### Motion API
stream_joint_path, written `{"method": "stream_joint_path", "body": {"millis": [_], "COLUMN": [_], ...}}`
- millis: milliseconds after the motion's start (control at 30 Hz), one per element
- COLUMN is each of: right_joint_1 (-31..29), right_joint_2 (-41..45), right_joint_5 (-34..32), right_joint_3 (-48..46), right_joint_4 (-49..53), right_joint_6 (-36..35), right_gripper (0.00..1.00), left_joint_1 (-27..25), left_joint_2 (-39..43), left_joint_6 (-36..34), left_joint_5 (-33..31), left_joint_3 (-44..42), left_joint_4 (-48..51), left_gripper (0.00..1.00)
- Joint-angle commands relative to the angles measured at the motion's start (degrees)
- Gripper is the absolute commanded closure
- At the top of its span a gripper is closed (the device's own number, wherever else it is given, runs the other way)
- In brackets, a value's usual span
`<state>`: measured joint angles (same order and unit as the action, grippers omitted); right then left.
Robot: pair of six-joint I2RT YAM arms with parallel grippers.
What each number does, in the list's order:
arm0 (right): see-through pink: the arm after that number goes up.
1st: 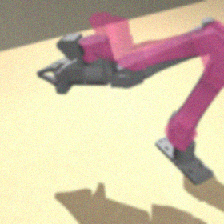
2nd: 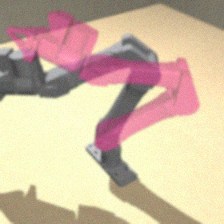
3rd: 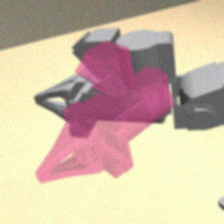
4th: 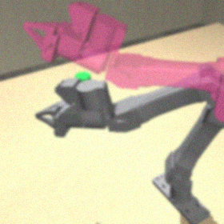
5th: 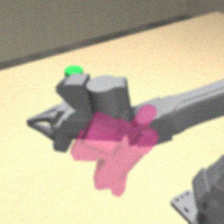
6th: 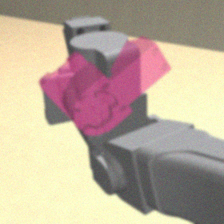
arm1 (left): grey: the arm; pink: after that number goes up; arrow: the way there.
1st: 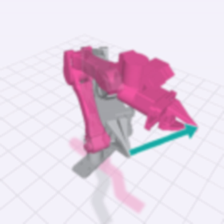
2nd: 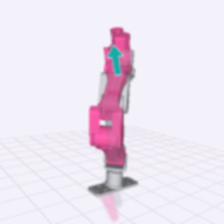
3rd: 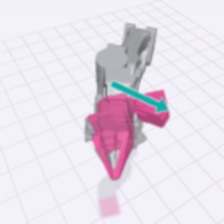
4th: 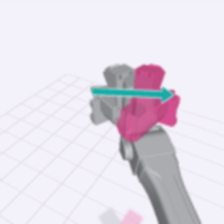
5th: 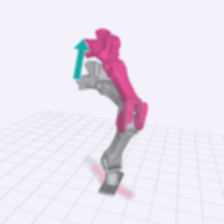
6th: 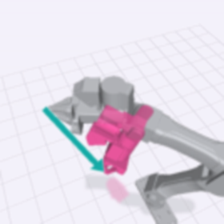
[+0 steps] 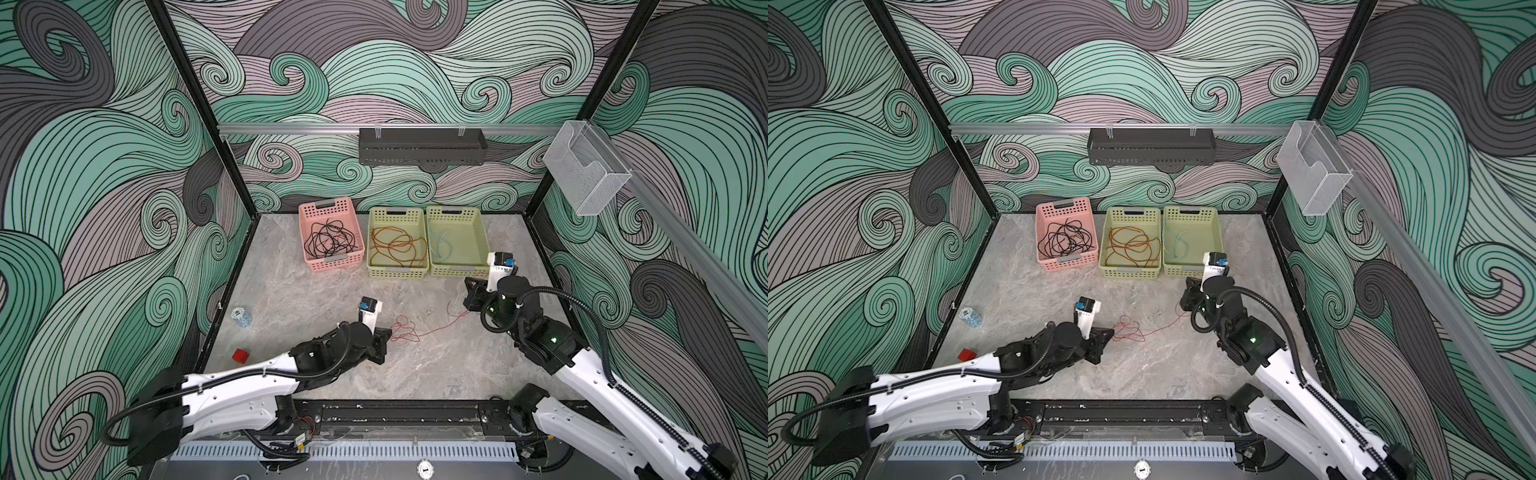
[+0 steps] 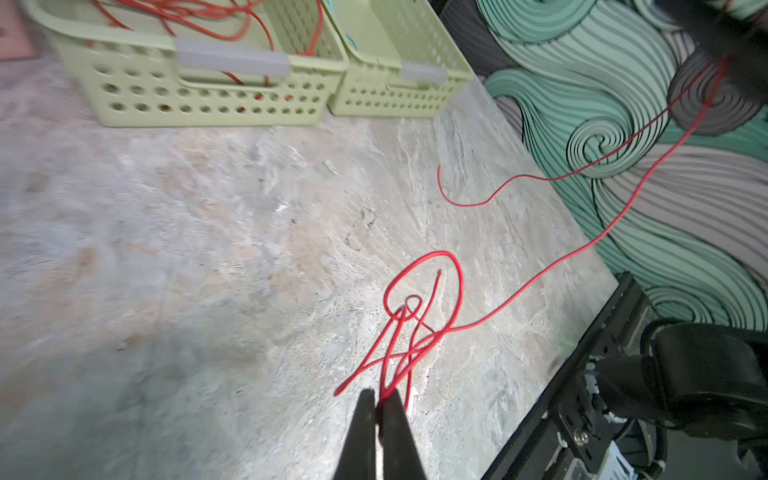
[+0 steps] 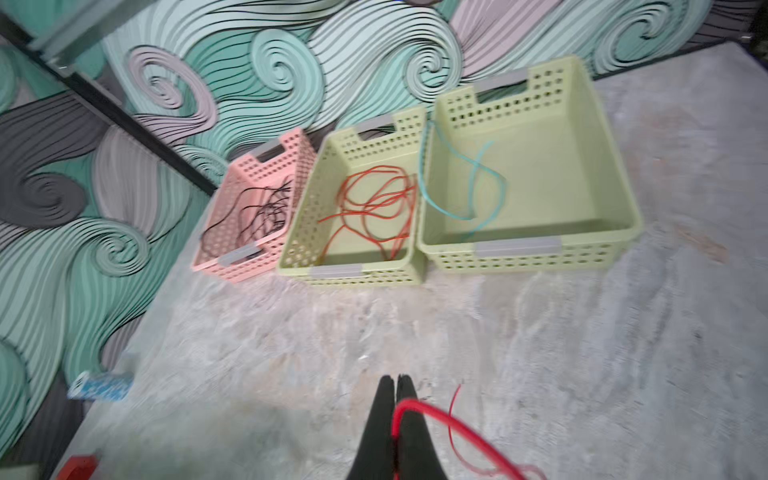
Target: Untangle the cables
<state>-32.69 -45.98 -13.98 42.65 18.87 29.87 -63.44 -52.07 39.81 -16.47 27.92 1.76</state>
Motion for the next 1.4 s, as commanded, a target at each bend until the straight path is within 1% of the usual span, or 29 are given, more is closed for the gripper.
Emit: {"method": "stream_joint_path", "body": {"millis": [0, 100, 200, 267, 333, 433, 600, 700, 933, 1033, 1133, 1200, 1267, 1333, 1367], "right_joint_1": [3.49, 5.36, 6.88, 7.65, 8.20, 8.69, 9.31, 11.06, 18.47, 21.51, 22.40, 22.37, 22.23, 20.42, 18.59], "right_joint_2": [-0.35, -0.71, -0.40, -0.11, 0.05, 0.27, 1.29, 1.46, 3.08, 3.25, 2.83, 2.35, 1.21, -1.20, -3.34], "right_joint_5": [1.03, 0.56, 0.56, 0.79, 0.97, 1.22, 0.33, -0.43, 3.34, 6.13, 8.29, 10.93, 14.19, 16.02, 16.20], "right_joint_3": [-1.44, -2.15, -2.66, -2.77, -2.75, -2.59, -1.91, -1.50, -3.25, -3.72, -3.62, -2.42, -0.11, 4.55, 8.24], "right_joint_4": [2.51, 2.14, 2.24, 2.27, 2.42, 2.62, 3.54, 4.95, 5.91, 5.81, 5.10, 4.24, 2.98, 2.84, 3.34], "right_joint_6": [1.41, 2.18, 2.73, 2.82, 2.92, 2.90, 2.26, 1.57, 2.11, 2.56, 2.65, 3.30, 3.70, 3.42, 2.79], "right_gripper": [1.00, 1.00, 1.00, 1.00, 1.00, 1.00, 1.00, 1.00, 1.00, 1.00, 1.00, 1.00, 1.00, 1.00, 1.00], "left_joint_1": [0.85, 1.32, 1.67, 2.00, 2.16, 2.21, 2.27, 2.28, 2.28, 2.30, 2.29, 2.29, 2.28, 2.36, 2.38], "left_joint_2": [11.53, 23.22, 34.18, 39.15, 41.78, 41.21, 36.52, 35.29, 36.96, 38.39, 37.96, 35.99, 32.15, 27.28, 24.23], "left_joint_6": [5.48, 7.28, 6.40, 4.92, 3.50, 2.23, -1.10, -2.69, -6.07, -8.54, -11.20, -13.43, -15.86, -18.51, -19.78], "left_joint_5": [-12.39, -19.29, -24.29, -26.03, -27.32, -28.07, -28.13, -30.34, -34.38, -35.16, -35.34, -34.70, -33.54, -32.13, -31.52], "left_joint_3": [-0.60, -2.17, -3.48, -3.32, -2.17, 0.62, 5.24, 8.84, 16.28, 18.62, 20.88, 22.04, 23.73, 25.80, 27.17], "left_joint_4": [12.96, 16.86, 19.37, 21.03, 23.05, 25.87, 26.73, 28.79, 35.37, 35.71, 35.17, 33.57, 31.32, 28.56, 26.91], "left_gripper": [1.00, 1.00, 1.00, 1.00, 1.00, 1.00, 1.00, 1.00, 1.00, 1.00, 1.00, 1.00, 1.00, 1.00, 1.00]}}
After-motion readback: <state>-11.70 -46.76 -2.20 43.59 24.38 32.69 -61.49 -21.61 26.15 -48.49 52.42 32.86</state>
